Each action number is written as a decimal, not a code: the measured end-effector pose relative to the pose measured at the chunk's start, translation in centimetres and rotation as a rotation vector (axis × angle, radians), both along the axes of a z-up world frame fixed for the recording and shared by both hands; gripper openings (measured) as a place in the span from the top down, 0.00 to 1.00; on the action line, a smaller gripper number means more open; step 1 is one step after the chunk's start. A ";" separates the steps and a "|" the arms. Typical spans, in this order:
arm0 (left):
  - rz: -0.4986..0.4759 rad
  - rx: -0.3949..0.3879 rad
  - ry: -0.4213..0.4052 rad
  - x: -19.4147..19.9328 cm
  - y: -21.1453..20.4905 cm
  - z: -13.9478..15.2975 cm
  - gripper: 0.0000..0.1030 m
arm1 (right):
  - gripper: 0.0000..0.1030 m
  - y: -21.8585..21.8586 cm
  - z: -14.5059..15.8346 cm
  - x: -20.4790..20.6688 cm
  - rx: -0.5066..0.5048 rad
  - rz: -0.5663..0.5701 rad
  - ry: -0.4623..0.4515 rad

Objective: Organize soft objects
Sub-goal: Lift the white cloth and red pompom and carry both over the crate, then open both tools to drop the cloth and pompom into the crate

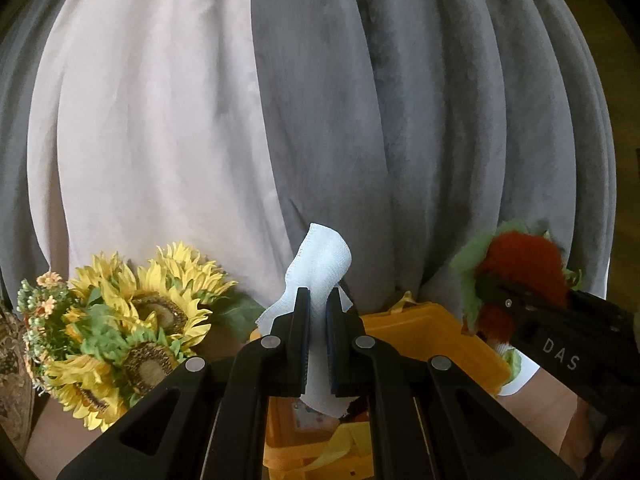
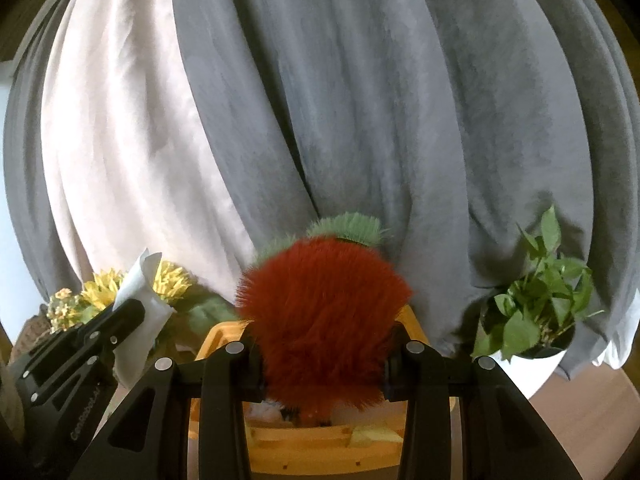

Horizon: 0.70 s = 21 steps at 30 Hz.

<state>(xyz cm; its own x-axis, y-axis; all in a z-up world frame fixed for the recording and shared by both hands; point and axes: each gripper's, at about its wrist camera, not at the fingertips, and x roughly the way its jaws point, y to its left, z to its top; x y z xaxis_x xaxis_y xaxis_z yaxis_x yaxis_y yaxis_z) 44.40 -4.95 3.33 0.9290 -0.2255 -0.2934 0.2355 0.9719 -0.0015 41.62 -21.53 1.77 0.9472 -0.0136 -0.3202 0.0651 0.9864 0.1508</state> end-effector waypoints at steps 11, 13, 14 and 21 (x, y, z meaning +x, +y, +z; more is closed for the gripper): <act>-0.025 0.029 0.060 3.9 -1.2 -2.0 0.91 | 0.62 -0.7 -2.1 4.0 -0.007 0.001 0.099; -0.032 0.036 0.077 4.5 -1.4 -2.4 0.91 | 0.62 -0.8 -2.5 4.7 -0.012 0.001 0.122; -0.036 0.040 0.085 4.8 -1.5 -2.7 0.91 | 0.62 -0.9 -2.7 5.0 -0.013 0.005 0.138; -0.067 0.066 0.175 6.8 -2.3 -4.9 0.91 | 0.61 -1.3 -4.7 7.2 0.003 0.030 0.242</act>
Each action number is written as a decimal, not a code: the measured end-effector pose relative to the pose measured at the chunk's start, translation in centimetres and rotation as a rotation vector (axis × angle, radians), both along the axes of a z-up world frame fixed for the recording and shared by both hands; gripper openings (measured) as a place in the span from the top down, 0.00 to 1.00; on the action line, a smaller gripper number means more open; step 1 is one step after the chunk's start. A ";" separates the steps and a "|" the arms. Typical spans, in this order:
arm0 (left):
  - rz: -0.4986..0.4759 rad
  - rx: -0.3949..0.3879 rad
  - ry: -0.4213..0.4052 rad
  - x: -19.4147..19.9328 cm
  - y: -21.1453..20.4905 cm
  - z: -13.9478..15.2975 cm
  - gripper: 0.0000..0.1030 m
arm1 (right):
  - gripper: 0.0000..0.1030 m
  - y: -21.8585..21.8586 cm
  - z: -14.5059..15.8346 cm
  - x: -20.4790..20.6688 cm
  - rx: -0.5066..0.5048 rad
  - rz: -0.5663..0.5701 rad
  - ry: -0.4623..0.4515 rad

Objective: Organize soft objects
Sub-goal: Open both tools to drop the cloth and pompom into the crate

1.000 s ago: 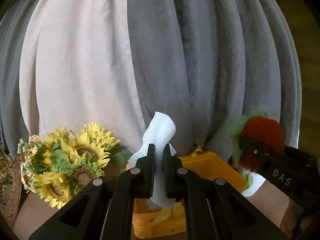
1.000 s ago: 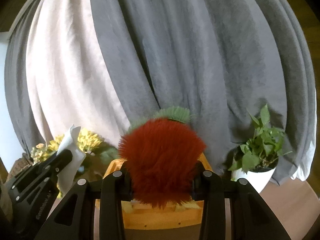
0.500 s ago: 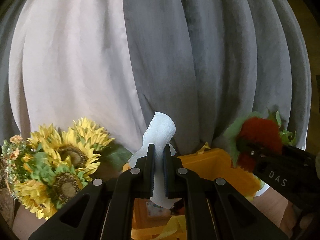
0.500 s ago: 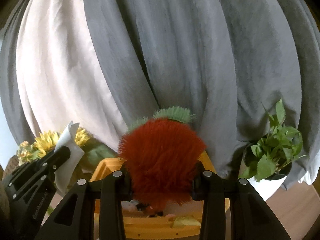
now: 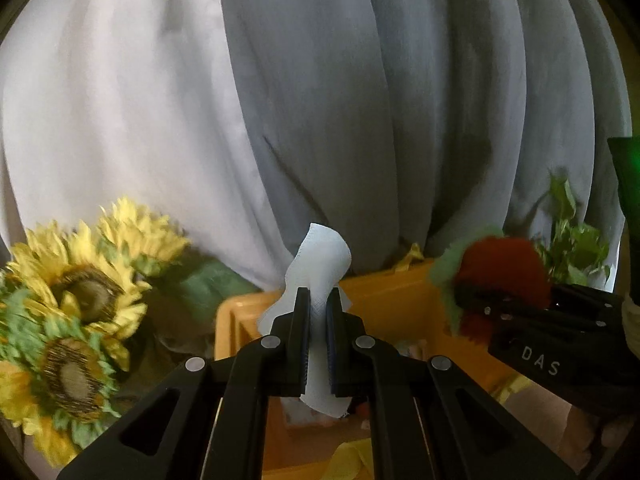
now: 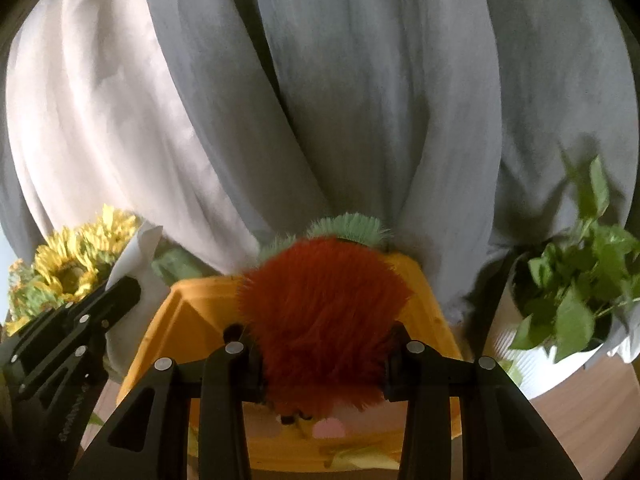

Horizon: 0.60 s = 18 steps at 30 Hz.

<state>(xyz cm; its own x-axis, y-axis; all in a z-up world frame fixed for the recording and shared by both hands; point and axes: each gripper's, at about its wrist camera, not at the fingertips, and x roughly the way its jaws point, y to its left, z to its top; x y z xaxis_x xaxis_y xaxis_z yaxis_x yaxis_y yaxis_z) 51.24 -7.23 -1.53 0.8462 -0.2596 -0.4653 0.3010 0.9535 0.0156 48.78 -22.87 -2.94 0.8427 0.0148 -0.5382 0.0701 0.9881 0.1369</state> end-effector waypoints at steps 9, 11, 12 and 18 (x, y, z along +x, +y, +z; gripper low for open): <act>-0.026 0.007 0.154 2.2 -0.5 -3.4 0.86 | 0.60 0.0 -2.6 1.9 -0.009 0.028 0.120; -0.030 0.003 0.172 2.4 -0.4 -3.7 0.71 | 0.53 0.0 -3.1 2.2 -0.004 0.037 0.144; -0.028 -0.001 0.173 2.4 -0.4 -3.9 0.64 | 0.50 0.0 -3.1 2.2 -0.002 0.037 0.148; -0.026 0.014 0.172 2.1 -0.6 -3.9 0.57 | 0.38 -0.2 -2.9 1.9 -0.033 0.003 0.138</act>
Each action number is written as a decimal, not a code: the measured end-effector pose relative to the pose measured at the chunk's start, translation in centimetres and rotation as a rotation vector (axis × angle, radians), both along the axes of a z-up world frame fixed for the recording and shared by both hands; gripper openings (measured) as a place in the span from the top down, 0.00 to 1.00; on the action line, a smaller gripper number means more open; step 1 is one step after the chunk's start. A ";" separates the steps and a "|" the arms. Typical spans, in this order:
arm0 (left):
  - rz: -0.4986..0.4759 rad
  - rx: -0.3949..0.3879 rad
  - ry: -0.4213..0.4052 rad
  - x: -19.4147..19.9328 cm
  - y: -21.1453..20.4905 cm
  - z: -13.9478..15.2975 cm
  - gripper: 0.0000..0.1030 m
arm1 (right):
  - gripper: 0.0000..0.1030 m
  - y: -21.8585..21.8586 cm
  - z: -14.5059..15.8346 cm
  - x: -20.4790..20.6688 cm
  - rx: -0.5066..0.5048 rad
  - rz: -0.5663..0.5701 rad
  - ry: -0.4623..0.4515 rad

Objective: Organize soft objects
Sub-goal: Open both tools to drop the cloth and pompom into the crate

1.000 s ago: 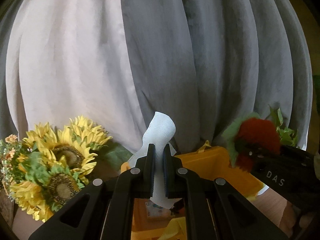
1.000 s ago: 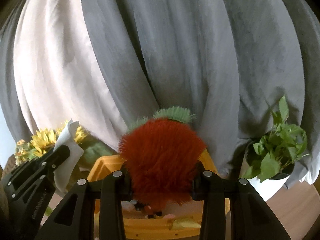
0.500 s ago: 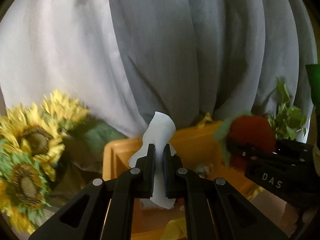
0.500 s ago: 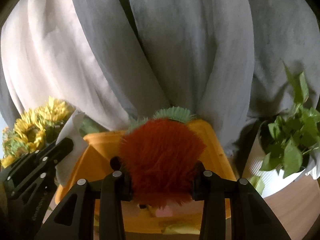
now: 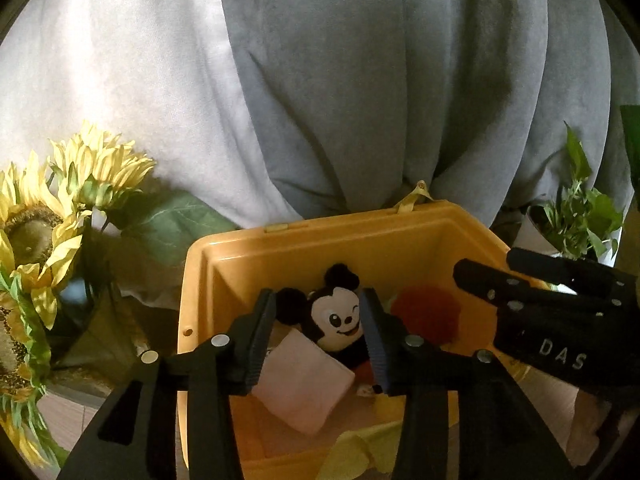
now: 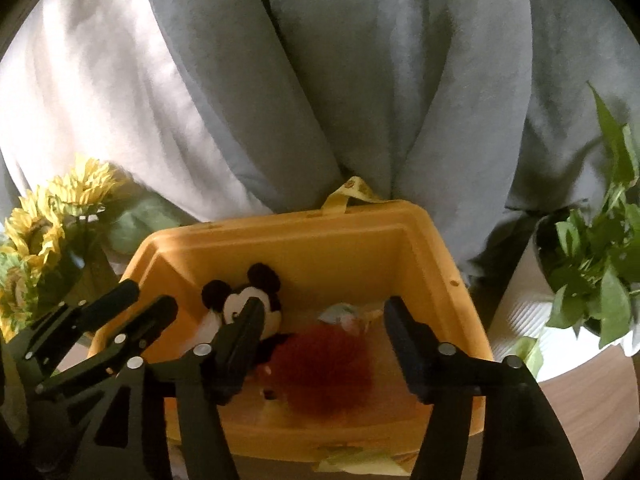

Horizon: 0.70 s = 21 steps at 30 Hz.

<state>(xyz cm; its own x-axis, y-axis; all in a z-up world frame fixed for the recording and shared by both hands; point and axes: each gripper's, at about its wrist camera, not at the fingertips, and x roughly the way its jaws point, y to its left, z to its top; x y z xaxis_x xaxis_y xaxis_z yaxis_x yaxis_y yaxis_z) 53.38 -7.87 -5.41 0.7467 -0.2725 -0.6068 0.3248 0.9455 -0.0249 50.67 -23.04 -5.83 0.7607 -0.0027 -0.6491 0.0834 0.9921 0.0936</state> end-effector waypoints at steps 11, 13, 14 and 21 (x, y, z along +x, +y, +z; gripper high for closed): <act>0.012 -0.001 -0.071 -2.6 0.8 2.5 0.43 | 0.38 -0.3 1.4 -1.9 0.011 -0.032 -0.029; 0.020 -0.007 -0.080 -3.3 1.2 3.0 0.41 | 0.38 -0.1 1.9 -2.6 0.009 -0.039 -0.041; 0.021 -0.012 -0.085 -3.7 1.4 3.4 0.40 | 0.38 -0.1 2.1 -2.9 0.009 -0.039 -0.047; 0.032 -0.024 -0.159 -7.6 3.0 5.6 0.37 | 0.38 0.8 4.0 -6.3 0.017 -0.053 -0.102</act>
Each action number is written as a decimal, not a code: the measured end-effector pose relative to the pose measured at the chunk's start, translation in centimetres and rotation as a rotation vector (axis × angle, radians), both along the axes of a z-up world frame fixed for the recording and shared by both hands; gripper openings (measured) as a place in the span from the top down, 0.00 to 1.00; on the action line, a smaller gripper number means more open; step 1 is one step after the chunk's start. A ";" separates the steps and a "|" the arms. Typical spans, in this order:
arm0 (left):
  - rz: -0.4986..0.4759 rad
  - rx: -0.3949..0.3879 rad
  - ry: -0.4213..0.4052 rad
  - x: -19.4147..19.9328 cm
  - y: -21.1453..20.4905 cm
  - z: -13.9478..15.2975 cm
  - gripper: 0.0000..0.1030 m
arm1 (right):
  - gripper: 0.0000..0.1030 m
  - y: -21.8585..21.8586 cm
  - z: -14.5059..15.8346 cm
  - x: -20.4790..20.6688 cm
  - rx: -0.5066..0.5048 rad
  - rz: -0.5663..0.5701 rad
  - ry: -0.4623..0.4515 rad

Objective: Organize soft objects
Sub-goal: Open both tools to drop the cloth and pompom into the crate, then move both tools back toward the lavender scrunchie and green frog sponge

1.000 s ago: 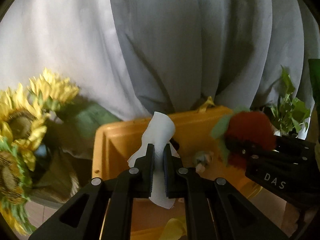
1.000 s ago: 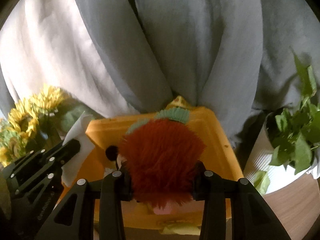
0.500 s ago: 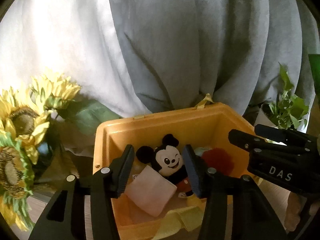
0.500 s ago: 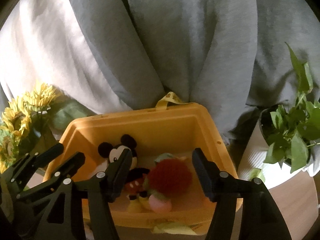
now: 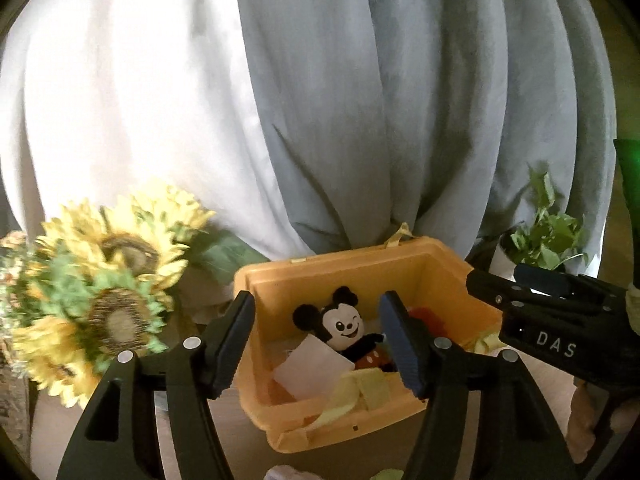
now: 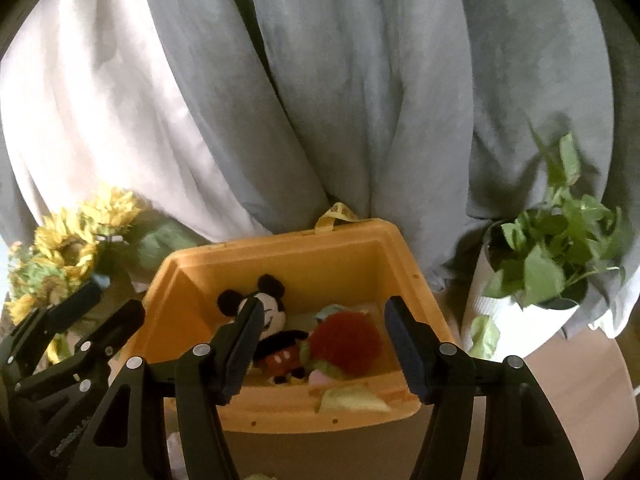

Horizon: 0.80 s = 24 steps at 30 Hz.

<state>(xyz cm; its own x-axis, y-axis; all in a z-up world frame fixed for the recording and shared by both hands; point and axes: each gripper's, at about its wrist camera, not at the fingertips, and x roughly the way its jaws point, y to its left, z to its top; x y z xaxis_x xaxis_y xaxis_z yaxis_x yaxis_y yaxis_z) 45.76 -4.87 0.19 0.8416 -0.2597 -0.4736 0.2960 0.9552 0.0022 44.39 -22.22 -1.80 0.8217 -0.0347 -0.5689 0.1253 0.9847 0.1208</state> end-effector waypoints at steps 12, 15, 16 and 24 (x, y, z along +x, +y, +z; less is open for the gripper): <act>0.049 -0.011 -0.041 -5.1 3.7 1.3 0.32 | 0.38 3.5 1.6 -5.8 0.002 0.008 -0.068; 0.062 0.003 -0.035 -6.0 4.4 0.6 0.30 | 0.38 4.4 1.2 -6.8 0.008 0.013 -0.063; 0.061 0.006 -0.029 -6.2 4.5 0.3 0.30 | 0.38 4.6 1.0 -7.0 0.008 0.014 -0.060; 0.055 0.030 0.025 -7.5 5.4 -2.0 0.30 | 0.38 6.2 -1.7 -8.1 0.033 0.038 0.005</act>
<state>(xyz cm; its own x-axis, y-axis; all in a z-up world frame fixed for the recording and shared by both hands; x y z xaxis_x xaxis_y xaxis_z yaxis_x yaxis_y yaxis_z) 38.31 0.52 -1.82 0.8420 -0.1986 -0.5016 0.2430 0.9697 0.0238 36.27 -16.04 -3.46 0.8192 0.0151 -0.5733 0.0885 0.9843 0.1524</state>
